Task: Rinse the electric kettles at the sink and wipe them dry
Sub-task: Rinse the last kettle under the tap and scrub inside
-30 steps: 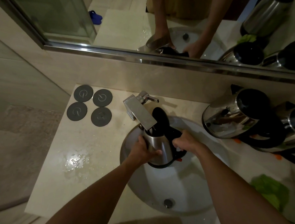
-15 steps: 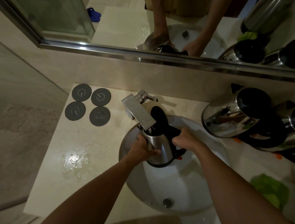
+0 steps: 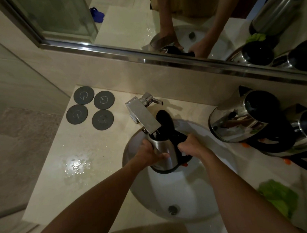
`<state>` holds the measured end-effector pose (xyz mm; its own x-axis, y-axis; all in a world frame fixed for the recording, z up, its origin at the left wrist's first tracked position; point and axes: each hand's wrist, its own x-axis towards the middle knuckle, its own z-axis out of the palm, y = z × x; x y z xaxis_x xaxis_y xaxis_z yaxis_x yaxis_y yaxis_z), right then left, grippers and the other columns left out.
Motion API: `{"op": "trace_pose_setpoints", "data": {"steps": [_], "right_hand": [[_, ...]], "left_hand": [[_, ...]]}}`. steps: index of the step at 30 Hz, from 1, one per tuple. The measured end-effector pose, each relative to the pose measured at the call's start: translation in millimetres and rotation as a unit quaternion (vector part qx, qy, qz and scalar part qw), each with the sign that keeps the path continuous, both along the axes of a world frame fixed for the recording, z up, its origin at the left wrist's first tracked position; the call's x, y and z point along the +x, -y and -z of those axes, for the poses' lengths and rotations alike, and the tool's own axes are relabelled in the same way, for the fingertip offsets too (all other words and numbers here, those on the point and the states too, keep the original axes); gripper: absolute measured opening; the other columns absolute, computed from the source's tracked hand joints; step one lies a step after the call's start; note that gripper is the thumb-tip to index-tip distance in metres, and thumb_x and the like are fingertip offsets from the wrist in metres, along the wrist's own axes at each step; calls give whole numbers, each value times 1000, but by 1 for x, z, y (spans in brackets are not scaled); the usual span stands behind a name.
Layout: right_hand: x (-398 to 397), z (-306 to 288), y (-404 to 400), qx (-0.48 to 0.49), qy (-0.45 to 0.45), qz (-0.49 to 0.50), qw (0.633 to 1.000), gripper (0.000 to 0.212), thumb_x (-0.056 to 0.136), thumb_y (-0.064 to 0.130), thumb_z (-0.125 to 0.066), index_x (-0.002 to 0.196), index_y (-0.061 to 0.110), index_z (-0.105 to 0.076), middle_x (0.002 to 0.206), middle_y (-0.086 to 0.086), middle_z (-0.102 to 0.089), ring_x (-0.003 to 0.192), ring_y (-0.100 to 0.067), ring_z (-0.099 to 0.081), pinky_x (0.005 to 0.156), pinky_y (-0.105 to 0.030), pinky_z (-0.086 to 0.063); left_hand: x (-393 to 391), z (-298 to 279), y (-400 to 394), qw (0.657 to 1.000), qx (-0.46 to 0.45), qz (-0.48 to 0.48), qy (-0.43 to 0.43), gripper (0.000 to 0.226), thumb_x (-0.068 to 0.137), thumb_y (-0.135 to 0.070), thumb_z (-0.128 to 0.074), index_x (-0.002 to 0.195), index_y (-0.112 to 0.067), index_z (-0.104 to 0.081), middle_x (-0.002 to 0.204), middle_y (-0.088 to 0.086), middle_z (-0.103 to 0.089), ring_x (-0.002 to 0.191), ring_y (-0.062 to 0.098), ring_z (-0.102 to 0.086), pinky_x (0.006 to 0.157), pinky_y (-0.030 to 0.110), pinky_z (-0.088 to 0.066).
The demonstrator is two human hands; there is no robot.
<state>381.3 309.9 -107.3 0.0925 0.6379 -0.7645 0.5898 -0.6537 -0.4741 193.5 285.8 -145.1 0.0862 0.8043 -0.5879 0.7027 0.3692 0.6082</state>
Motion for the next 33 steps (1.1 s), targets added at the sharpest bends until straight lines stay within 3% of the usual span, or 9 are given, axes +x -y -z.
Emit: {"op": "trace_pose_setpoints", "data": {"steps": [5, 10, 16, 20, 25, 29, 33], "right_hand": [[-1, -2, 1, 3, 2, 6, 1000, 16, 72, 5, -56, 87, 6, -61, 74, -13, -68, 67, -25, -67, 56, -30, -52], [-1, -2, 2, 3, -5, 5, 1000, 16, 75, 2, -55, 88, 4, -63, 80, -14, -68, 74, -25, -66, 67, -36, -55], [-2, -4, 4, 5, -11, 16, 1000, 24, 77, 1, -57, 101, 5, -60, 81, -11, -66, 70, -19, -63, 50, -25, -47], [-2, -6, 4, 3, 0, 10, 1000, 18, 77, 3, -57, 94, 4, -61, 80, -11, -65, 71, -19, -63, 54, -27, -49], [-3, -5, 5, 5, 0, 11, 1000, 15, 77, 2, -57, 90, 2, -64, 76, -11, -66, 67, -20, -64, 47, -23, -45], [-2, -6, 5, 5, 0, 12, 1000, 19, 78, 3, -56, 94, -1, -65, 78, -13, -67, 67, -20, -64, 47, -23, -45], [-3, -6, 5, 11, -3, 18, 1000, 18, 76, 4, -57, 93, 1, -64, 77, -11, -67, 67, -19, -64, 46, -22, -44]], "left_hand": [[-1, 4, 0, 1000, -11, 0, -5, 109, 66, -45, -87, 147, -7, -25, 143, 12, -43, 132, 28, -44, 107, 42, -43], [-4, 8, -1, 1000, -15, 5, -9, 112, 65, -48, -87, 146, -4, -23, 141, 13, -45, 130, 29, -46, 105, 42, -45], [-7, 15, 0, 1000, -20, 5, -1, 113, 64, -46, -88, 145, -4, -21, 142, 14, -44, 130, 29, -46, 104, 43, -47], [-9, 17, 1, 1000, -20, 9, 2, 112, 63, -47, -88, 144, -5, -23, 141, 13, -46, 129, 30, -48, 101, 45, -50], [-10, 18, 1, 1000, -17, 16, 3, 112, 64, -48, -88, 144, -6, -23, 140, 12, -46, 128, 29, -48, 100, 44, -50], [-10, 20, 1, 1000, -16, 21, -2, 110, 66, -46, -87, 145, -5, -22, 141, 12, -45, 129, 28, -47, 101, 38, -48], [-11, 20, 1, 1000, -19, 23, 1, 111, 65, -47, -87, 146, -6, -21, 142, 13, -45, 130, 29, -47, 102, 43, -48]]}}
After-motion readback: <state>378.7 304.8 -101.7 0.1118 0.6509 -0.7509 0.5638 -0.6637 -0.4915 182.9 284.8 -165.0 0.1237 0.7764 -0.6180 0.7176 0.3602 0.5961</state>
